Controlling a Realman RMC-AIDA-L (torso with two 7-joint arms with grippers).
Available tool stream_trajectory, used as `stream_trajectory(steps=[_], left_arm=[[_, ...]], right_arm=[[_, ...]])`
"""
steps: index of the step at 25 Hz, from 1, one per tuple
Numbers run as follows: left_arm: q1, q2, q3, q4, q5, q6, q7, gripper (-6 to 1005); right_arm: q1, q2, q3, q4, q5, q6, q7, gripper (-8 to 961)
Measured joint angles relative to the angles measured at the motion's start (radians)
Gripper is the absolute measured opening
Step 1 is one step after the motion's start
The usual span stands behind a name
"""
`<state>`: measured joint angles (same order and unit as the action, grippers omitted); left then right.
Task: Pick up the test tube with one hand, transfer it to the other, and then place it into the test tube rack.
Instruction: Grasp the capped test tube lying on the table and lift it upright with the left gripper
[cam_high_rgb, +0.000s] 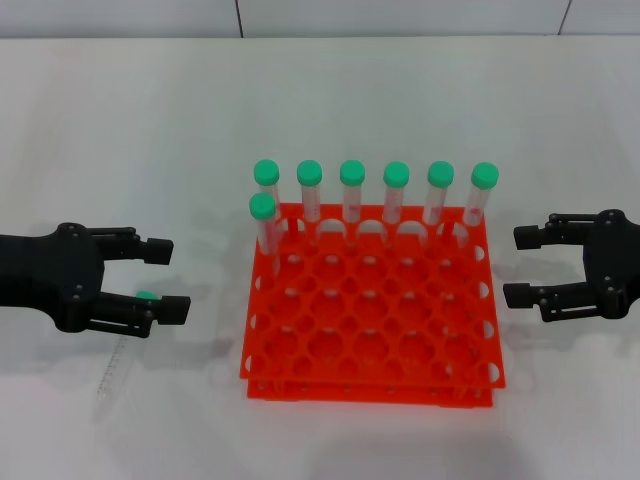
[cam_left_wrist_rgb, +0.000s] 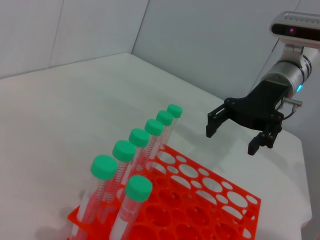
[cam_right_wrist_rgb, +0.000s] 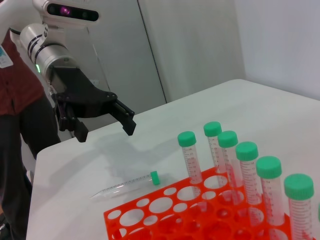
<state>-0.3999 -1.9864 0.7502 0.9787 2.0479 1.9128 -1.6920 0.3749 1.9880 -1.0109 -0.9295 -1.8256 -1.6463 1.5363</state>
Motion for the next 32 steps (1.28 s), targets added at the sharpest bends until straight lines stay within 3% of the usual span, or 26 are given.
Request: stream_trajectory(steps=[24,28,32], left_arm=[[0.006,-0.006,-0.02,0.0,-0.004,0.004,0.019,889],[0.014,0.007,-0.041,0.013,-0.004,0.012,-0.021,889],[0.018,0.035,-0.041,0.046,0.028,0.015,-0.112,890]], right_arm=[[0.008,0.01,0.0,0.0,0.006,0.004,-0.003,798],[0.009,0.011,0.001,0.0,0.009,0.007,-0.003,798],[0.01,0.014,0.009,-0.001,0.01,0.014,-0.006,798]])
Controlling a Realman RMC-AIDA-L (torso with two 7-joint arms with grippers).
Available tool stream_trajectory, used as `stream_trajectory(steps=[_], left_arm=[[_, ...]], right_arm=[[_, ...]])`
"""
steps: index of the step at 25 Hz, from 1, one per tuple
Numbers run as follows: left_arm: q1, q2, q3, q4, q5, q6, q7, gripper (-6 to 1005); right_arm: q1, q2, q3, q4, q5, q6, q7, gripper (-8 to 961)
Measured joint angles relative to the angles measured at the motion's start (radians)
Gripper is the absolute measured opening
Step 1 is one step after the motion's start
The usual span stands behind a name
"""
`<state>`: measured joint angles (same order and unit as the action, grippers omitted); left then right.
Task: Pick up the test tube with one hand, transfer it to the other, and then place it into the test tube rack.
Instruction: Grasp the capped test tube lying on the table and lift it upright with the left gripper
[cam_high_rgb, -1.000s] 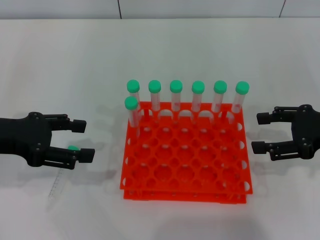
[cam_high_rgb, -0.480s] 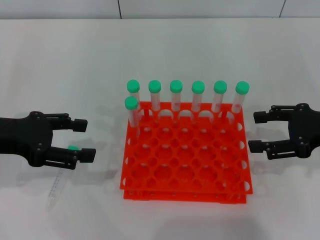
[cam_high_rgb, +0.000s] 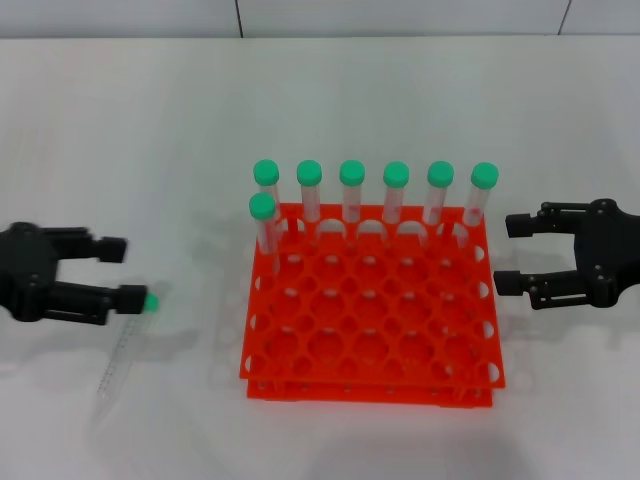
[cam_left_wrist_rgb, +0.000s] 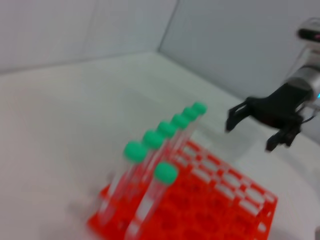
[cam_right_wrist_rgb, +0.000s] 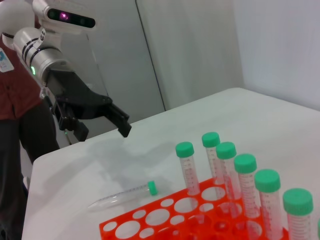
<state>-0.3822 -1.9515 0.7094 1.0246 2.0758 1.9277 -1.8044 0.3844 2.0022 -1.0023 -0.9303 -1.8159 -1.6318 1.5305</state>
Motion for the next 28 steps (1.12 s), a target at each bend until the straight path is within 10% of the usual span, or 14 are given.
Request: stream_trajectory(steps=[11,20,28], left_arm=[[-0.095,0.054,0.011,0.087,0.324,0.052,-0.222,890],[-0.21,-0.007,0.03,0.073,0.549,0.044,-0.285,890],[-0.259,-0.002,0.108,-0.047,0.6,0.034,-0.338,889]], right_arm=[[0.007,0.008,0.004,-0.001,0.039,0.003,-0.003,798],[0.018,0.01,0.004,0.0,0.054,0.017,-0.006,798],[0.015,0.01,0.004,0.001,0.066,0.025,-0.008,798]])
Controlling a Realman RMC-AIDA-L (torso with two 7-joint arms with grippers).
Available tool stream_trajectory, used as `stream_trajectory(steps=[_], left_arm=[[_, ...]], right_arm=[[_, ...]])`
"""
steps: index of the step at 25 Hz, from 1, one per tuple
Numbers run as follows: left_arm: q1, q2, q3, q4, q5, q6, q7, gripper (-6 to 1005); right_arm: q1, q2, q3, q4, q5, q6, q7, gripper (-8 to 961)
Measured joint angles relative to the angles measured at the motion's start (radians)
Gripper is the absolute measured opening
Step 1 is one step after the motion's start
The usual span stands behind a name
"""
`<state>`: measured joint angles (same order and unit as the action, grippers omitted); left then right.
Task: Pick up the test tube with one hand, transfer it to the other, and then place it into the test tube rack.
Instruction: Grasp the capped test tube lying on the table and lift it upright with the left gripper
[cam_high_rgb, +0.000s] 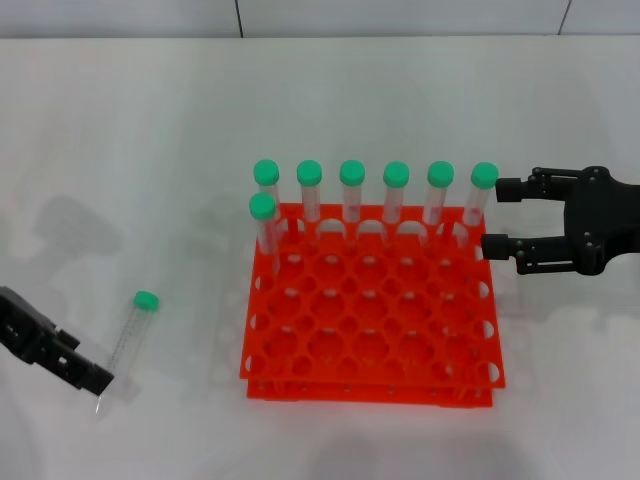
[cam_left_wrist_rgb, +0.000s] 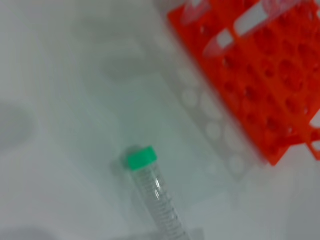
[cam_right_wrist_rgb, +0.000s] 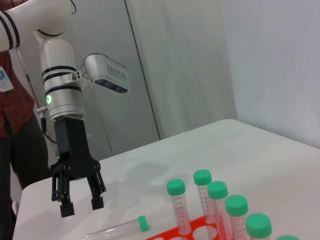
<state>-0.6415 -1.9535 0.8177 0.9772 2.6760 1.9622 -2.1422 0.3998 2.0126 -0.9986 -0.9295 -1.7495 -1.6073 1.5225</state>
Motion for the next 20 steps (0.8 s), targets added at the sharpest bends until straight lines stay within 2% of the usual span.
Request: stream_trajectory(steps=[18,20], left_arm=[[-0.001,-0.028,0.006,-0.1,0.042,-0.064,0.012,886],[-0.001,-0.029,0.004,-0.1,0.042,-0.065,0.012,844]], right_arm=[[-0.009,0.0,-0.001,0.003,0.001,-0.002,-0.018,797],[-0.009,0.0,-0.001,0.007,0.001,-0.003,-0.022,797]])
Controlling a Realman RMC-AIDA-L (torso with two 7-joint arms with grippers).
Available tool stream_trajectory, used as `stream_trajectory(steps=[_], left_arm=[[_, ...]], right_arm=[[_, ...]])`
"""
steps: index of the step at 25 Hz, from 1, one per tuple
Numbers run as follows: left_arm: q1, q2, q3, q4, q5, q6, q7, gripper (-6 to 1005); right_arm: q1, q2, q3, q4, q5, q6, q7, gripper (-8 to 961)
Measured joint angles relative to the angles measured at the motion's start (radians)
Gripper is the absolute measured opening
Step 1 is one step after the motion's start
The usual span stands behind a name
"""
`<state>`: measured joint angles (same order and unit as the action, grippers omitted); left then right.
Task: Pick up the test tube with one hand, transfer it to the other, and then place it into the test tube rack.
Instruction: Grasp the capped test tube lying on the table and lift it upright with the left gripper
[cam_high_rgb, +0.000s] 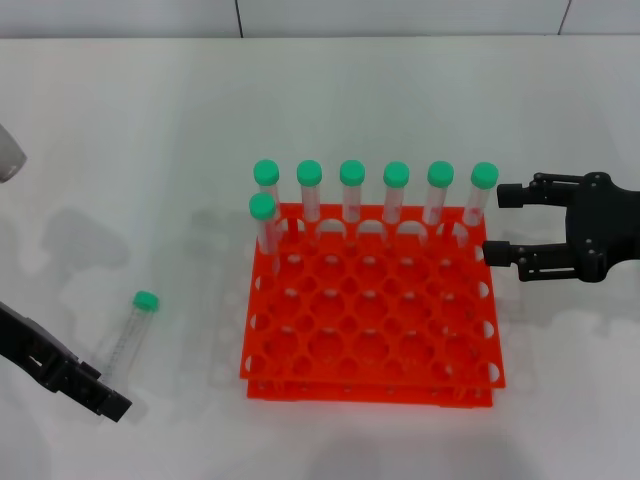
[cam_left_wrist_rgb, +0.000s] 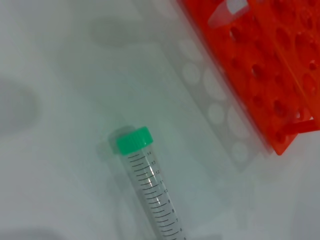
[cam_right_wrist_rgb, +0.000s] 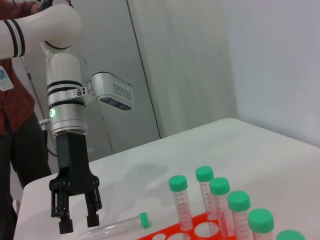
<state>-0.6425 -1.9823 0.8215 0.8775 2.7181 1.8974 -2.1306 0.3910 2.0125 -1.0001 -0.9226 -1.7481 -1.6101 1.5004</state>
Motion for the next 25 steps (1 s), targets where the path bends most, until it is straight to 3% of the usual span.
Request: stream_trajectory(steps=[6,25], left_arm=[[0.0,0.0,-0.001,-0.002,0.0,-0.001,-0.001,718],[0.006,0.005,0.002,-0.003,0.011,-0.04,-0.008,625]], right_arm=[[-0.002,0.0,0.001,0.005,0.0,-0.001,-0.003,797],[-0.003,0.0,0.002,0.018,0.011,0.007,-0.026,797]])
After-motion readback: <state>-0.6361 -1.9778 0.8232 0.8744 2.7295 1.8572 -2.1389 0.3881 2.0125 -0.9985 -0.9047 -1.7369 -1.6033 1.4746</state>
